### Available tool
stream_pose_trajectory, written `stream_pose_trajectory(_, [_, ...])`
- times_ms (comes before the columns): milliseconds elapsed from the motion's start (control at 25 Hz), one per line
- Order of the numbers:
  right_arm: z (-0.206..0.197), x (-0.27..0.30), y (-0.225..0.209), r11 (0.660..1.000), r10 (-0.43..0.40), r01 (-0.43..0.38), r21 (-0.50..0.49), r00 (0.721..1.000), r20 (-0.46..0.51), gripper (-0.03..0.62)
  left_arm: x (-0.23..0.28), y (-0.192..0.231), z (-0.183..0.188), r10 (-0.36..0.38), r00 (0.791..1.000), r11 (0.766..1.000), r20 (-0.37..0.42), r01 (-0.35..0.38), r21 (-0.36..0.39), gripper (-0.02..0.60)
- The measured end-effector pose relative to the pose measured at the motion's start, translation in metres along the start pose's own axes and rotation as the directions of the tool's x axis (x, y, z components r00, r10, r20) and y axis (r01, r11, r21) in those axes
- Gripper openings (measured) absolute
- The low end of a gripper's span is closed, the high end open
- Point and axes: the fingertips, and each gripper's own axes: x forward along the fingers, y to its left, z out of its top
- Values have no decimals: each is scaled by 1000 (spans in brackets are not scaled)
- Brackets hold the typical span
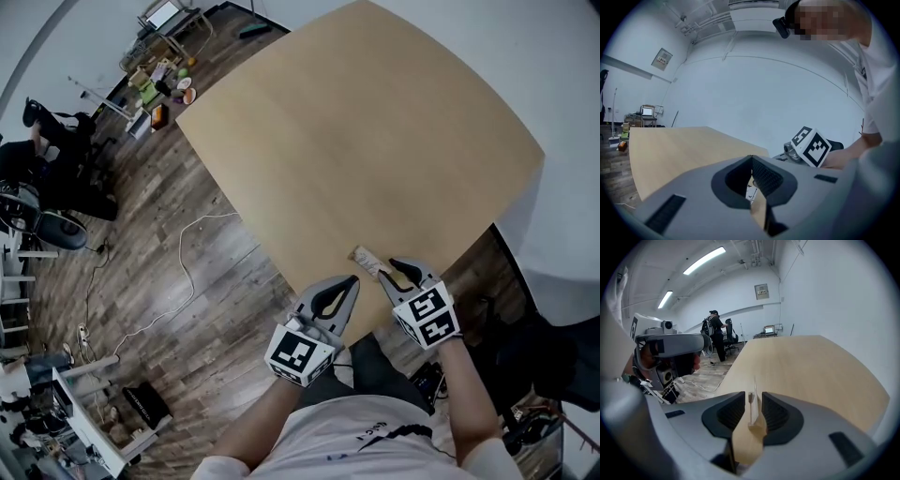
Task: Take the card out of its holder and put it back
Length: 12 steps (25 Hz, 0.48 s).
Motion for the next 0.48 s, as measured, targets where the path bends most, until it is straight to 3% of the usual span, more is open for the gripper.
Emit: stream_pose_trajectory(480, [-17, 38, -4, 999, 39, -41, -22, 995, -90, 101, 8, 14, -12, 17, 1000, 1000, -8, -17, -24, 14])
